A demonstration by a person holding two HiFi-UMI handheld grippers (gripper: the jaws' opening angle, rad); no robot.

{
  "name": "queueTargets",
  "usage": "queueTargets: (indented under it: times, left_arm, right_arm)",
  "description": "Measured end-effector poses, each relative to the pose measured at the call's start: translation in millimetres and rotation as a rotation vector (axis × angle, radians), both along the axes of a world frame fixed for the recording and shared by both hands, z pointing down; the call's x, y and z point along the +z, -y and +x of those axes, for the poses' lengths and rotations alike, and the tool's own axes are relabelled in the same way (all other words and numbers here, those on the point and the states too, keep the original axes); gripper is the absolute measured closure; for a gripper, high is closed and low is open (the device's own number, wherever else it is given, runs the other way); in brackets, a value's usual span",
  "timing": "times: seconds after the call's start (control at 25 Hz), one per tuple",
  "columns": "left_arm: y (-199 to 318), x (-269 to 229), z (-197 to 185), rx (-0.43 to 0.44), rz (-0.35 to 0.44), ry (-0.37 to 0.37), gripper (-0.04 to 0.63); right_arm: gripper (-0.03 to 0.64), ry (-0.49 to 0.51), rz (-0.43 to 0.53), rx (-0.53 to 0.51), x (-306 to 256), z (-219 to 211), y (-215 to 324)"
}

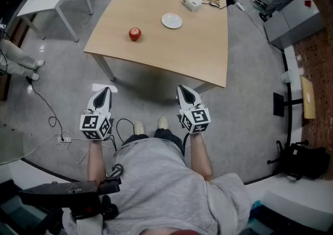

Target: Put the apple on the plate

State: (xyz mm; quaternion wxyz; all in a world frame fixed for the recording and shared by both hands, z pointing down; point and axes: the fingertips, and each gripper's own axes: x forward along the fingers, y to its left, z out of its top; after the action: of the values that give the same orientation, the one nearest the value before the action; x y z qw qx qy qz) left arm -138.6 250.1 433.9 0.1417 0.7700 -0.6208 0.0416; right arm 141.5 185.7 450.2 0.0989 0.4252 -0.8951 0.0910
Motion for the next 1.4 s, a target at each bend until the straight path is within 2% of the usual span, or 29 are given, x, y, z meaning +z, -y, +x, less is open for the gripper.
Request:
queueTargets:
  times: [0.72,1.08,1.4]
  left_arm:
    - [12,9,-31,0.008,0.01,-0.049,0.575]
    - [26,14,-65,-0.07,0.001,-0.058,0.575]
    - [66,23,-82,-0.138,-0.024,-0.046,0.575]
  right_arm:
    - [0.609,-0.03,0.01,0.038,1,-37,13]
    - [0.609,-0.076,0.003,-0.027,13,-75,50]
    - [0.609,-0.084,0.001,-0.106,31,-105,115]
